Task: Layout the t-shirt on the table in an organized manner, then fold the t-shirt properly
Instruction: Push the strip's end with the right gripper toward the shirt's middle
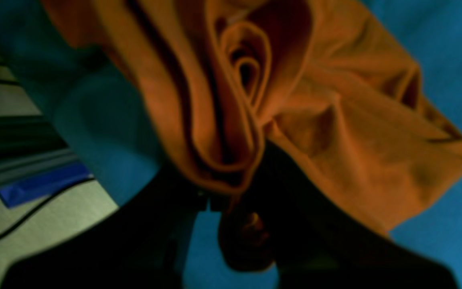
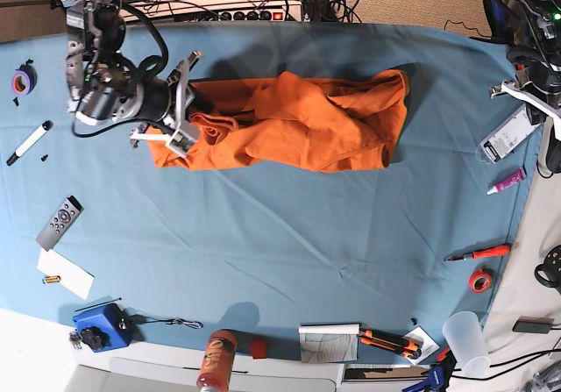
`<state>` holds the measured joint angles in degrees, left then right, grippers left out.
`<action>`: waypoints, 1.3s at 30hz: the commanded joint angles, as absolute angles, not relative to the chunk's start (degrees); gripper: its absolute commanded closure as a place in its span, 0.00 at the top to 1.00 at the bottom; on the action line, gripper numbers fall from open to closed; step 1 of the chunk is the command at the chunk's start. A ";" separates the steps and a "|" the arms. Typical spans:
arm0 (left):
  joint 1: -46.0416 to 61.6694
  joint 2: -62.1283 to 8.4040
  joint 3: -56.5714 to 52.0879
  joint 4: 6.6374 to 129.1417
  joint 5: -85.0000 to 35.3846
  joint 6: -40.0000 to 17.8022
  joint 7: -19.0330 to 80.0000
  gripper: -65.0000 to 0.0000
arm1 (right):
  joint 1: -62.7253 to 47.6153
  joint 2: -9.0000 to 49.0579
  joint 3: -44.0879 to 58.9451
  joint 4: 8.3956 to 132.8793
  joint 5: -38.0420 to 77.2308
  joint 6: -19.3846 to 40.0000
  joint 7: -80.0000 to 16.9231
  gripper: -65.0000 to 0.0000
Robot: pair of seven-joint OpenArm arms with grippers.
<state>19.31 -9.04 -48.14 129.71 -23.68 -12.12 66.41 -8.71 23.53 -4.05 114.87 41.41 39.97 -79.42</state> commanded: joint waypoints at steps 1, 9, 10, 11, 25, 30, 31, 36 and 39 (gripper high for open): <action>19.22 -9.69 -48.40 130.67 -24.10 -12.12 64.53 0.00 | -7.99 24.29 -4.47 115.77 41.12 40.00 -77.73 0.00; 19.22 -9.69 -48.40 130.67 -24.36 -12.12 63.42 0.00 | -6.92 24.27 -5.21 115.77 34.02 37.26 -63.88 0.10; 19.20 -9.69 -48.40 130.67 -24.36 -12.12 63.40 0.00 | -6.63 24.27 -5.21 115.77 34.37 37.28 -63.96 0.10; 19.22 -9.69 -48.40 130.67 -24.45 -12.12 63.42 0.00 | -6.44 24.29 -5.21 115.77 35.16 37.28 -64.86 0.10; 19.22 -9.67 -48.40 130.67 -24.97 -12.12 63.40 0.00 | -4.36 24.29 -5.21 115.94 50.15 37.65 -71.05 0.31; 19.22 -9.67 -48.40 130.67 -24.95 -12.12 63.40 0.00 | -3.62 24.27 -5.21 115.96 50.28 37.63 -71.00 0.31; 19.22 -9.67 -48.40 130.67 -24.97 -12.12 63.40 0.00 | -3.66 24.27 -5.21 116.09 51.05 37.65 -70.00 0.31; 19.22 -9.67 -48.40 130.67 -26.52 -12.12 63.00 0.00 | -3.03 23.51 -5.08 119.61 53.80 37.80 -68.55 0.30; 19.25 -9.65 -48.40 130.67 -30.02 -12.16 63.07 0.00 | -1.43 21.98 -3.49 123.15 47.11 36.53 -68.45 0.16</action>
<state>19.31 -9.04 -48.14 129.71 -29.76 -12.12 64.45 -2.37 21.28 -4.10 122.15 46.13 36.60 -70.04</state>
